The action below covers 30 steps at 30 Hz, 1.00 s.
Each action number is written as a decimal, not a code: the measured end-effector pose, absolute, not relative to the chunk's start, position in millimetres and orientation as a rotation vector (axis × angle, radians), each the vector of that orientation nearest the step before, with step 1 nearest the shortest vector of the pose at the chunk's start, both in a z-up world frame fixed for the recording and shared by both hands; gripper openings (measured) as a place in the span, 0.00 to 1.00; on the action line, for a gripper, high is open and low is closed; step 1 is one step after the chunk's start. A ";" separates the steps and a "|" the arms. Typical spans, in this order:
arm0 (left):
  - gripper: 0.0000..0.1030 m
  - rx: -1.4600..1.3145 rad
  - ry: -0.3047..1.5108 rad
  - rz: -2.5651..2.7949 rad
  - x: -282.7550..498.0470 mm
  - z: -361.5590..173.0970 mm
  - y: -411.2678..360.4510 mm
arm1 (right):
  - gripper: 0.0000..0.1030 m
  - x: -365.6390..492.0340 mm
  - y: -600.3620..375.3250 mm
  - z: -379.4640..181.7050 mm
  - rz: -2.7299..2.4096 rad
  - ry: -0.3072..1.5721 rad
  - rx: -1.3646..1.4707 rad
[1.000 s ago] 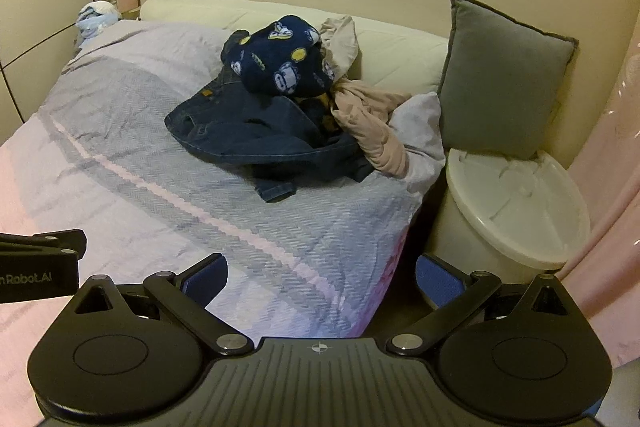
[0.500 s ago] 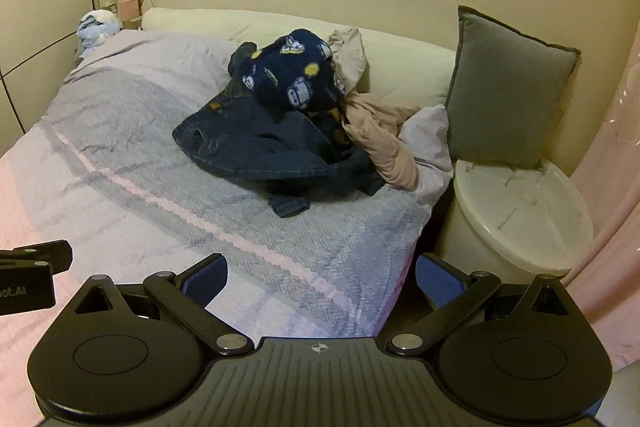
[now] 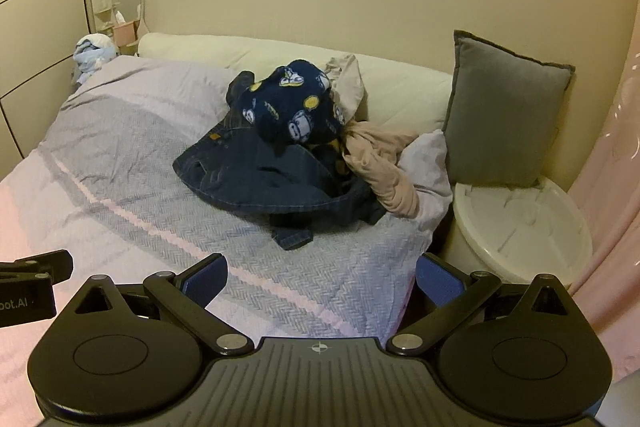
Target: Fold clothes
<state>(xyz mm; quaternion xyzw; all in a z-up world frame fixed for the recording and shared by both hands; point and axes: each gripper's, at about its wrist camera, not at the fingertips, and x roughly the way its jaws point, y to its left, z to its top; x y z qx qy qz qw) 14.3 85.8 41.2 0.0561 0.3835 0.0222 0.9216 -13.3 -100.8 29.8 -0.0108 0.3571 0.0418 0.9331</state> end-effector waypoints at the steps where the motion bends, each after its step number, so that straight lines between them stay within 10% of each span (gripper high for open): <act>1: 0.98 0.115 0.792 0.046 14.5 39.5 87.7 | 1.00 -13.1 -100.2 28.6 0.086 0.735 -0.022; 30: 0.98 0.121 0.827 0.046 32.8 26.2 103.9 | 1.00 -9.9 -97.8 18.3 0.098 0.770 -0.024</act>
